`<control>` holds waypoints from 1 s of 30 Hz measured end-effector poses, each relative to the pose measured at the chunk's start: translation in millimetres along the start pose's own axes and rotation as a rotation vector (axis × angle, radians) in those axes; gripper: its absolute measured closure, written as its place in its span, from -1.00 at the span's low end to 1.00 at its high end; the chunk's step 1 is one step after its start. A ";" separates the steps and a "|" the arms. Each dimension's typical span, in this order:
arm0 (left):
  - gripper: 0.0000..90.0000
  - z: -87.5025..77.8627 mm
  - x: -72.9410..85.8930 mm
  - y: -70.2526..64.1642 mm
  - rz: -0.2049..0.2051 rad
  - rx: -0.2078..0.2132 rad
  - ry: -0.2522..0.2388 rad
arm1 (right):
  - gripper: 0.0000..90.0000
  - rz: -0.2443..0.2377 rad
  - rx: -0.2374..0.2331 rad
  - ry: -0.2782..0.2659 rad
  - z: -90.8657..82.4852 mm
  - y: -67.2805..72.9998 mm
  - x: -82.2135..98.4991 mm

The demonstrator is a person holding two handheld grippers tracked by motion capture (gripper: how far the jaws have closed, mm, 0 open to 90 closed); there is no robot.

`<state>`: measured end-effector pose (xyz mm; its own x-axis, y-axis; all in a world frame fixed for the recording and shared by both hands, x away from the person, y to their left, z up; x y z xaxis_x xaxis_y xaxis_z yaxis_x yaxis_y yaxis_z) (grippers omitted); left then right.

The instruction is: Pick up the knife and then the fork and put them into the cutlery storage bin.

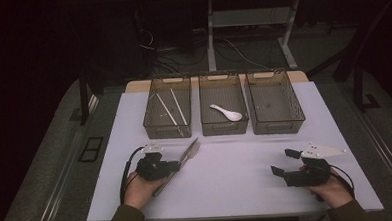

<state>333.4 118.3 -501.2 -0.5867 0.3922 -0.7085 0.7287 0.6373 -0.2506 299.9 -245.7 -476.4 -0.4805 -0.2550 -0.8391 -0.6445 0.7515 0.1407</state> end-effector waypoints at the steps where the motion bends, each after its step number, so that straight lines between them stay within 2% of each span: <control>1: 0.79 0.0 0.0 0.0 0.000 0.000 0.000 | -0.62 0.001 0.000 0.001 0.0 0.1 0.0; 9: 0.82 -3.4 0.6 2.4 0.016 -0.040 0.012 | -0.62 0.002 0.000 -0.002 -0.1 0.0 -0.4; 11: 0.82 -3.9 1.1 2.9 0.033 -0.065 0.028 | -0.62 0.003 -0.001 -0.003 -0.1 0.2 -0.5; 14: 0.83 -5.4 -0.8 2.7 0.037 -0.076 0.020 | -0.62 0.002 -0.002 -0.004 -0.2 0.1 -0.8; 20: 0.83 -14.3 -7.0 0.1 0.083 -0.092 0.001 | -0.62 0.006 -0.001 -0.010 -0.6 0.0 -1.7; 22: 0.83 -15.4 -8.4 -1.5 0.076 -0.089 -0.008 | -0.62 0.004 -0.002 -0.008 -0.6 0.1 -1.7; 25: 0.83 -19.3 -14.1 -5.7 0.104 -0.076 -0.033 | -0.62 0.008 -0.007 -0.006 -0.1 1.2 -2.2; 30: 0.83 -22.3 -21.7 -12.3 0.126 -0.063 -0.057 | -0.62 0.022 -0.024 -0.008 -0.4 3.0 -5.3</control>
<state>329.3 116.8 -468.1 -0.4694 0.4350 -0.7684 0.7708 0.6263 -0.1163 300.3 -242.4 -471.4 -0.4896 -0.2335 -0.8401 -0.6483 0.7418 0.1716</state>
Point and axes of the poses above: each handheld gripper's, and its own axes: z roughly forward along the jaws, x roughly out of its underside, y roughly to its left, the point moved 8 cm from there along z, roughly forward along the jaws, and after that the axes turned 2 degrees about z, right-handed, at the moved point
